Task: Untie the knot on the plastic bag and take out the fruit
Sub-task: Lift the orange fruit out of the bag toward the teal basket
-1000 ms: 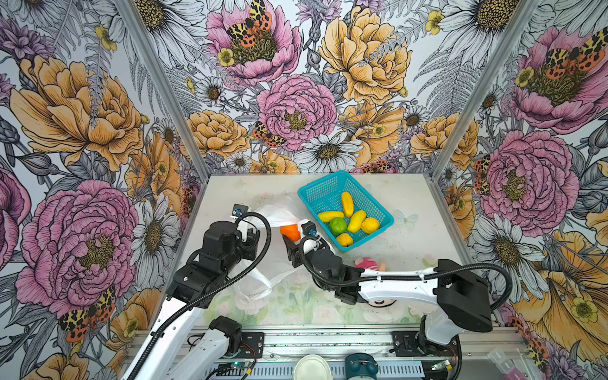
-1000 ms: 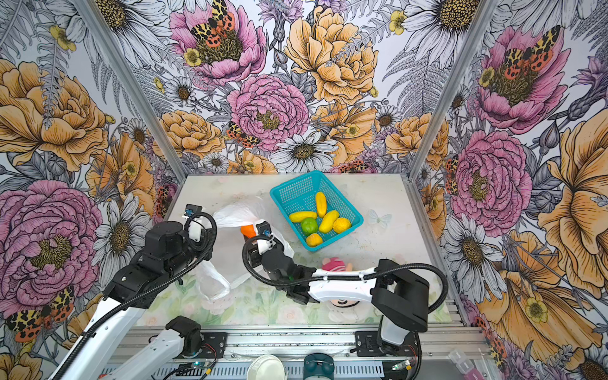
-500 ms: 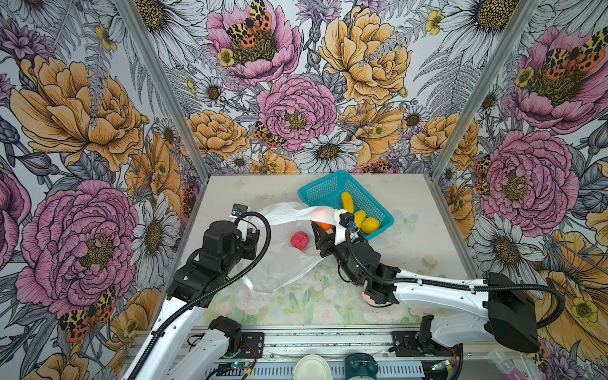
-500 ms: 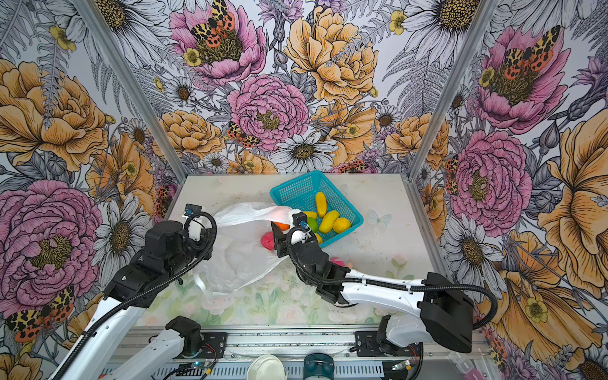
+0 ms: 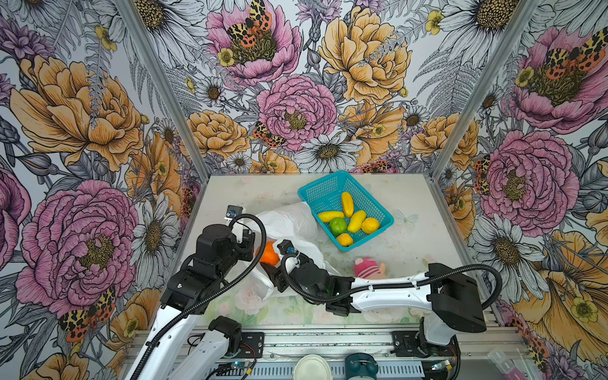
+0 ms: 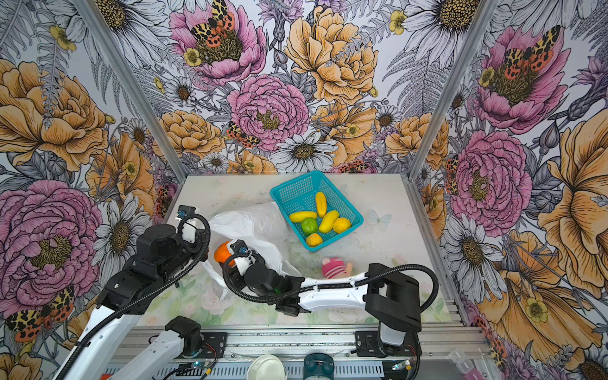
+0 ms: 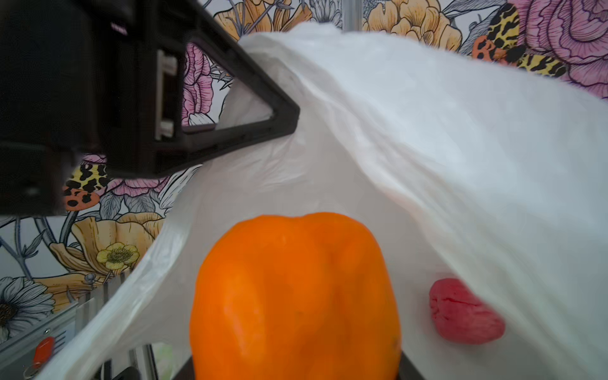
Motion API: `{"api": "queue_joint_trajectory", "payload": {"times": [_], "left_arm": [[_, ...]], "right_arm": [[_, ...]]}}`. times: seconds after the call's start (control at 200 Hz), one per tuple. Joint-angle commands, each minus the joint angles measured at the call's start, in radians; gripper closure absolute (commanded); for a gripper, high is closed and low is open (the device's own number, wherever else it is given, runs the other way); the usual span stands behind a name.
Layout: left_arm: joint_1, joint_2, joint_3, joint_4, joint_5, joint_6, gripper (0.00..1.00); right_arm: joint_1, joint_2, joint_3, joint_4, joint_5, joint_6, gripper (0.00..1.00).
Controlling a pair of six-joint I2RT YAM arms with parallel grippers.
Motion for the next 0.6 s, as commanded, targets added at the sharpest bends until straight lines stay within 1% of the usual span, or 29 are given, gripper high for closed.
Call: {"api": "queue_joint_trajectory", "payload": {"times": [0.0, 0.05, 0.145, 0.265, 0.33, 0.43, 0.535, 0.595], "left_arm": [[0.009, 0.004, -0.001, 0.003, -0.016, -0.013, 1.00], [0.009, 0.007, -0.002, 0.003, -0.017, -0.013, 1.00], [0.006, 0.013, -0.004, 0.003, -0.013, -0.014, 1.00], [0.004, 0.016, -0.004, 0.001, -0.012, -0.014, 1.00], [0.003, 0.014, -0.005, 0.001, -0.014, -0.014, 1.00], [-0.002, 0.013, -0.007, 0.001, -0.018, -0.015, 1.00], [-0.005, 0.013, -0.007, 0.001, -0.019, -0.014, 1.00], [-0.005, 0.015, -0.007, 0.001, -0.017, -0.014, 1.00]], "right_arm": [[0.005, -0.190, -0.062, 0.029, -0.003, -0.047, 0.63], [0.004, -0.274, -0.115, 0.045, 0.012, -0.057, 0.61], [-0.001, -0.432, -0.206, 0.053, 0.086, -0.089, 0.60], [-0.053, -0.579, -0.281, 0.024, 0.192, -0.119, 0.60], [-0.129, -0.632, -0.304, -0.025, 0.215, -0.085, 0.60], [-0.280, -0.681, -0.327, -0.115, 0.196, 0.000, 0.59], [-0.425, -0.666, -0.315, -0.197, 0.133, 0.061, 0.59], [-0.504, -0.620, -0.287, -0.249, 0.093, 0.088, 0.58]]}}
